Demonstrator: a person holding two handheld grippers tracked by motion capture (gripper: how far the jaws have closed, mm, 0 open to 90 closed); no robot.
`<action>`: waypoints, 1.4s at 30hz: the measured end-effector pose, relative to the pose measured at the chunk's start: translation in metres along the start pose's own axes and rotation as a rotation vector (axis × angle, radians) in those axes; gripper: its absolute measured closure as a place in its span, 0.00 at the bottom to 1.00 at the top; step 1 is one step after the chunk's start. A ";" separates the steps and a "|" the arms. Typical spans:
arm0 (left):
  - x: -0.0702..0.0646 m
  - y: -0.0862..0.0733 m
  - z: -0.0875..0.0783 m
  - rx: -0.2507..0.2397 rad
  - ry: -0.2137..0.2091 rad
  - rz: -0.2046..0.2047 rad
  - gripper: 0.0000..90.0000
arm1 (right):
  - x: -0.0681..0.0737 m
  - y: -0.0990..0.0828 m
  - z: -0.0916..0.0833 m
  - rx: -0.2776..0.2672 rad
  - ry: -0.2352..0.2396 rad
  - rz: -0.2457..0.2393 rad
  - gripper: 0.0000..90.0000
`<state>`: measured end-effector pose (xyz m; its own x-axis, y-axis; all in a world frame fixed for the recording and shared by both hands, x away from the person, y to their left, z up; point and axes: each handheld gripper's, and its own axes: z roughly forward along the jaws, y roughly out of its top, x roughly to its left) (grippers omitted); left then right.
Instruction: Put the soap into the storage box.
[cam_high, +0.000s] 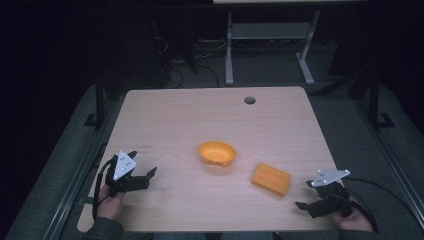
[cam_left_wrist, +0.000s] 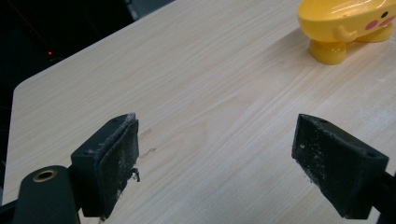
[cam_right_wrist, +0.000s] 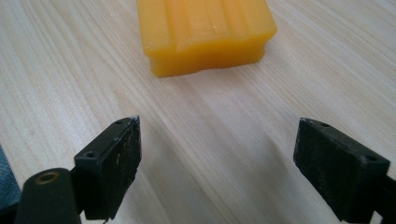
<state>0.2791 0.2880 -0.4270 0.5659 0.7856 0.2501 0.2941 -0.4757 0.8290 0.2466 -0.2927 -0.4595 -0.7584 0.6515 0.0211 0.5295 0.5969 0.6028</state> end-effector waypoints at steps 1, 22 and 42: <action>0.000 0.000 0.000 0.000 -0.001 0.002 0.16 | 0.000 0.000 0.000 -0.002 0.001 -0.004 0.16; -0.001 0.000 0.001 0.002 -0.003 0.005 0.16 | 0.006 0.024 -0.002 0.038 0.010 -0.043 0.16; 0.002 0.000 0.000 0.001 0.002 0.008 0.16 | 0.011 0.057 0.003 0.084 0.023 -0.107 0.16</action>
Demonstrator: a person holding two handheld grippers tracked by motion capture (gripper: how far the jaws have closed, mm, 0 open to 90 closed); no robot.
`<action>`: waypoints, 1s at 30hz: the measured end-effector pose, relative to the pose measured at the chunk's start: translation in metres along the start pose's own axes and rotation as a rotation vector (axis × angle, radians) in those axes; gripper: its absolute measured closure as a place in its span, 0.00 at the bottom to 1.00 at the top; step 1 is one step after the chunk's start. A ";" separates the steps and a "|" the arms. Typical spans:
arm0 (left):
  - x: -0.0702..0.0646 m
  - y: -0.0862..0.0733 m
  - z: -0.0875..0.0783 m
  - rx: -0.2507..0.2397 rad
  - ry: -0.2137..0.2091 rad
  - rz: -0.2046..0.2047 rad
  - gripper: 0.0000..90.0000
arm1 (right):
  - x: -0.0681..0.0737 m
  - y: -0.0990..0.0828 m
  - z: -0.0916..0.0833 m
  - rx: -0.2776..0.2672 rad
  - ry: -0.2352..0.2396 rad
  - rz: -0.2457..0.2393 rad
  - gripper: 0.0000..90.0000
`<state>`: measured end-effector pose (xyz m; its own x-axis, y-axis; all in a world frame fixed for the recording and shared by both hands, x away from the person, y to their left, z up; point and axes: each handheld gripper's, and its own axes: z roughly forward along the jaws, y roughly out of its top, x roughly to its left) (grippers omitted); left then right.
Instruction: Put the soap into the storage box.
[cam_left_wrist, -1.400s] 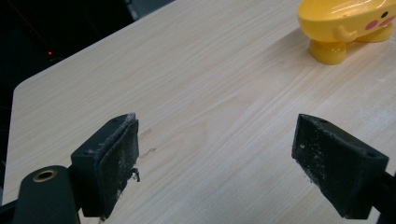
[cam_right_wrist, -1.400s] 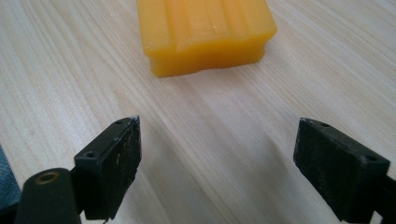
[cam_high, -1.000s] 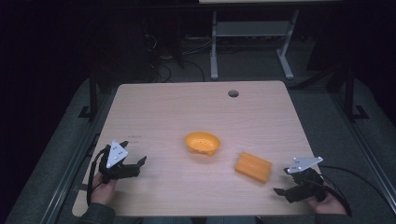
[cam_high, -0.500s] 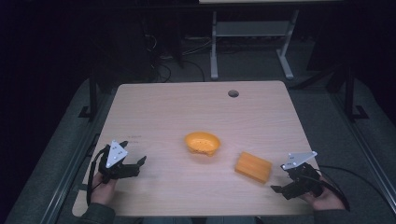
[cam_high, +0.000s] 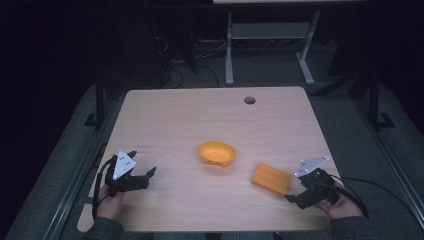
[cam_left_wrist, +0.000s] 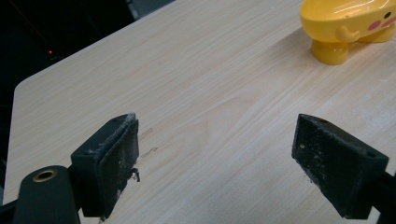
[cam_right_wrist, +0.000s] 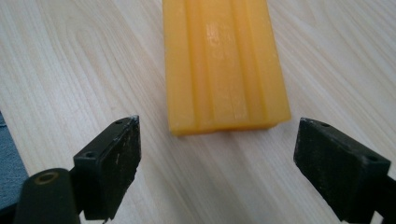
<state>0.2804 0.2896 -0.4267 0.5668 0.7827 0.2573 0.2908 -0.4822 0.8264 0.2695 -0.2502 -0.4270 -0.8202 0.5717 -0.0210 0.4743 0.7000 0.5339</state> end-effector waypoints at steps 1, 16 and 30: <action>0.000 0.000 0.000 -0.001 -0.001 -0.008 0.16 | 0.000 0.002 0.000 0.003 0.000 -0.006 0.16; 0.000 0.000 0.001 -0.013 0.002 -0.017 0.16 | 0.000 0.020 0.007 0.022 0.009 -0.044 0.16; 0.001 0.000 0.000 -0.005 0.000 -0.015 0.16 | 0.000 0.042 0.024 0.057 0.018 -0.097 0.16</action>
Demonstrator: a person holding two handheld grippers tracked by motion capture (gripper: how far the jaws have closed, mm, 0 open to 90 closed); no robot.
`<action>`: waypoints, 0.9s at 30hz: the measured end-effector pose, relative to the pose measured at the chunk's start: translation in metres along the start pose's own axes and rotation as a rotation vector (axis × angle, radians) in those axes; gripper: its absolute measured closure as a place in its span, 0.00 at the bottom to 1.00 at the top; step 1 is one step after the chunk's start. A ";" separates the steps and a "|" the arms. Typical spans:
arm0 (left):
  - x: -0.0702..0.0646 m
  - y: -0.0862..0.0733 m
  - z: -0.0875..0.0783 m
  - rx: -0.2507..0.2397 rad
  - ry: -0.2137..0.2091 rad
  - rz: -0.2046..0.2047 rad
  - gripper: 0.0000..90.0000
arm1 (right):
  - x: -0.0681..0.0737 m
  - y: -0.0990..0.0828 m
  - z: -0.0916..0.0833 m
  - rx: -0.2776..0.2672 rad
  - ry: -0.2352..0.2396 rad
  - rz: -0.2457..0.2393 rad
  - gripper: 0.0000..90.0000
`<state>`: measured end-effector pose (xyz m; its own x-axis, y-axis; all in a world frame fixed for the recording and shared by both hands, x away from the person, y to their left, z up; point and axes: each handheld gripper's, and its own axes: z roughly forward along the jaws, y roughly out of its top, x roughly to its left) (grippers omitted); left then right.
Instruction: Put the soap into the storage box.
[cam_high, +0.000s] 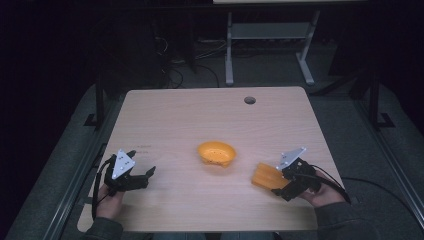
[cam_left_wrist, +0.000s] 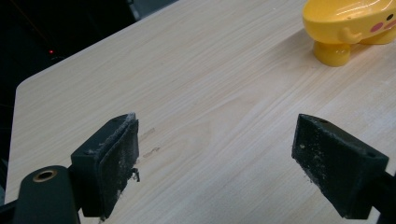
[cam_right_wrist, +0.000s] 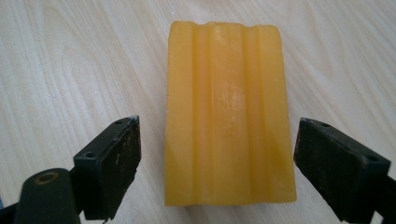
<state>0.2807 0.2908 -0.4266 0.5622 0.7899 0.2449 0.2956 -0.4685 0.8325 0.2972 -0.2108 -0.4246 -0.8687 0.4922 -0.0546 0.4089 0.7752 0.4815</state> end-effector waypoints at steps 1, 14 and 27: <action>0.000 0.000 0.000 -0.002 0.000 -0.002 0.16 | 0.000 0.001 0.001 0.005 -0.001 -0.004 0.16; -0.001 0.000 0.001 -0.011 -0.002 -0.013 0.16 | -0.005 0.015 0.018 0.060 0.003 -0.014 0.16; -0.001 0.000 0.000 -0.007 -0.003 -0.009 0.16 | -0.011 0.020 0.033 0.108 0.018 -0.034 0.16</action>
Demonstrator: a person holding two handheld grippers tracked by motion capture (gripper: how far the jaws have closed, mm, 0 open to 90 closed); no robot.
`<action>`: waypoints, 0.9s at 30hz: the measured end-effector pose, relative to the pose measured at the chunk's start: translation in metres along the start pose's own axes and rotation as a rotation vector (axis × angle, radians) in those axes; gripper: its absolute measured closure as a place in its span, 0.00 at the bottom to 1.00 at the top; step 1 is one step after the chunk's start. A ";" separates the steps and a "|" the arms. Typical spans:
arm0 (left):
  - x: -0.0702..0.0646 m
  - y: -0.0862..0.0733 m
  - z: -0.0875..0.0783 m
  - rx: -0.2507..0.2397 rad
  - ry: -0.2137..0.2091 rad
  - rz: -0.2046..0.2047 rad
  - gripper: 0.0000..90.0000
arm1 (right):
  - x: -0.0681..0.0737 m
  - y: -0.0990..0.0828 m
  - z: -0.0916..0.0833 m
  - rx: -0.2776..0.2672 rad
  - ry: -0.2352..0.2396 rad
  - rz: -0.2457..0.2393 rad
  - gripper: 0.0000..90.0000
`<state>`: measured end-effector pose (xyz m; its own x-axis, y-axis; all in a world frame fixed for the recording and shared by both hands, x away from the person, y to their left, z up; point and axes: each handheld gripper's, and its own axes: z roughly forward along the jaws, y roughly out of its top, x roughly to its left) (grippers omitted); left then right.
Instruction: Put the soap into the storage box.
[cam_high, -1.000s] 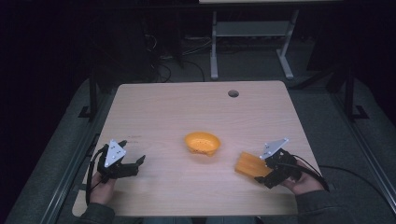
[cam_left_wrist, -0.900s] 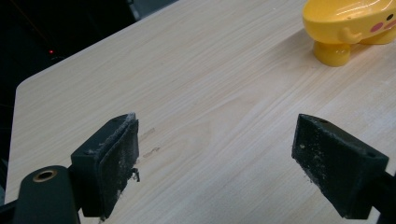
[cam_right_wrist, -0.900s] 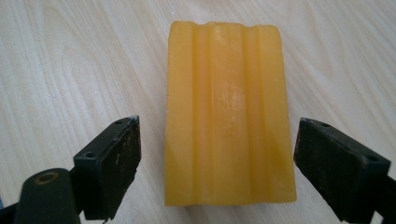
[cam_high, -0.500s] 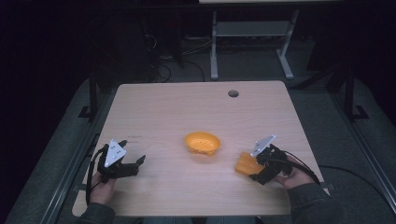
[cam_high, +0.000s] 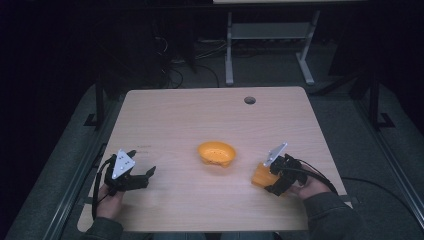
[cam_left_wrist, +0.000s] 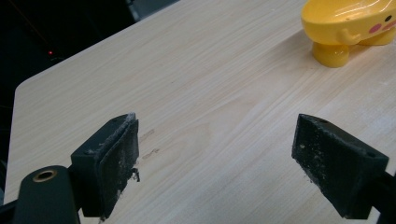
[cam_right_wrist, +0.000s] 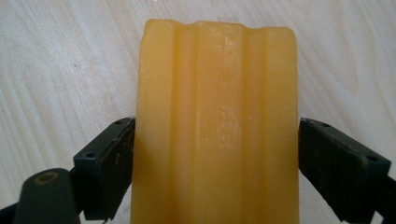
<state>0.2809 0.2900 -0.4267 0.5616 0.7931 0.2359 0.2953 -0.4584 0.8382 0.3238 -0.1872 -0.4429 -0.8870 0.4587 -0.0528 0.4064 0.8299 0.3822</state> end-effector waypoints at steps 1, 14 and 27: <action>0.000 0.000 0.000 0.000 0.000 0.000 0.16 | 0.000 0.000 0.001 0.002 0.000 -0.001 0.16; 0.000 0.000 0.000 -0.004 0.000 -0.005 0.16 | 0.000 0.004 0.005 0.020 0.015 -0.014 0.21; 0.000 0.000 0.001 -0.007 0.000 0.002 0.16 | 0.002 0.005 0.004 0.026 0.012 -0.044 0.22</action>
<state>0.2815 0.2900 -0.4267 0.5621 0.7921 0.2378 0.2890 -0.4575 0.8409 0.3250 -0.1804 -0.4447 -0.9065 0.4183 -0.0578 0.3728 0.8570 0.3558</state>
